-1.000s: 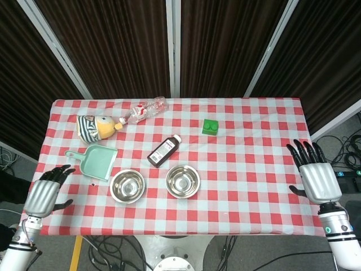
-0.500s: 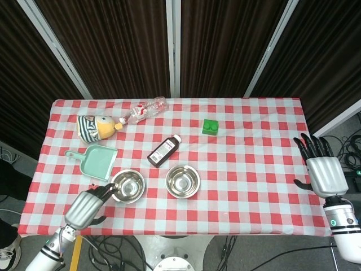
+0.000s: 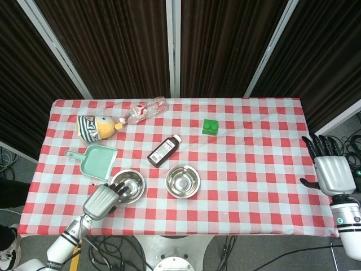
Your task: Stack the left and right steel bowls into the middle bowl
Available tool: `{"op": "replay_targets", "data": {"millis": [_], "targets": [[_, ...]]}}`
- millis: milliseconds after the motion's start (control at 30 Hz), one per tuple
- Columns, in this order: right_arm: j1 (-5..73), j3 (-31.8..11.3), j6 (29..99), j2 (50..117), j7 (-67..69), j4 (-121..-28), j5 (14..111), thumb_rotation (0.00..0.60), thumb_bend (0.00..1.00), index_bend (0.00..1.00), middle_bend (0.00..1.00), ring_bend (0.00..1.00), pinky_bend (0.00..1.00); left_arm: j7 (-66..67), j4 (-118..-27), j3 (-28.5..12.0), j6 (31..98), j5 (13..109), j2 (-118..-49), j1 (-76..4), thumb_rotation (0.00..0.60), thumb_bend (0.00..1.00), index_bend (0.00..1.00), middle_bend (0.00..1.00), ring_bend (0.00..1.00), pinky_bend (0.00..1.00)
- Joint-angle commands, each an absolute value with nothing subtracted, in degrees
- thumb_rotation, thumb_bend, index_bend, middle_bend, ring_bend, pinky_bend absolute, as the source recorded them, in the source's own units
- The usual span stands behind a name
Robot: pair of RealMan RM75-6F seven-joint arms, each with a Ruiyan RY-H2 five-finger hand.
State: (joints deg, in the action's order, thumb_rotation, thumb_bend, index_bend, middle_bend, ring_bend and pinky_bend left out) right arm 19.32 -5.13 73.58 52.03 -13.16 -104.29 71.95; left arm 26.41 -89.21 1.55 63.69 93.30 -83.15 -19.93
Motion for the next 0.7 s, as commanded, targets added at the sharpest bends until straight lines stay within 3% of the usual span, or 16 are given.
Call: {"op": "replay_targets", "data": {"millis": [33,700], "targets": [[19.4,-5.4,73.0,52.3,-12.8,-103.8,72.0,0.600,0.01,0.02,0.00,0.00,0.00,26.9,-89.3,2.0,63.3,92.7,-83.0,-20.2,0.600,0.24,0.33,0.38,0.53,0.69],[18.9,-6.5,70.9,52.4,-10.8,-101.7,71.6,0.600,0.02,0.02,0.00,0.00,0.00,24.3,-77.1,3.8,64.3,96.7,-88.8,-23.3,0.600,0.27,0.45,0.47,0.63,0.76]]}}
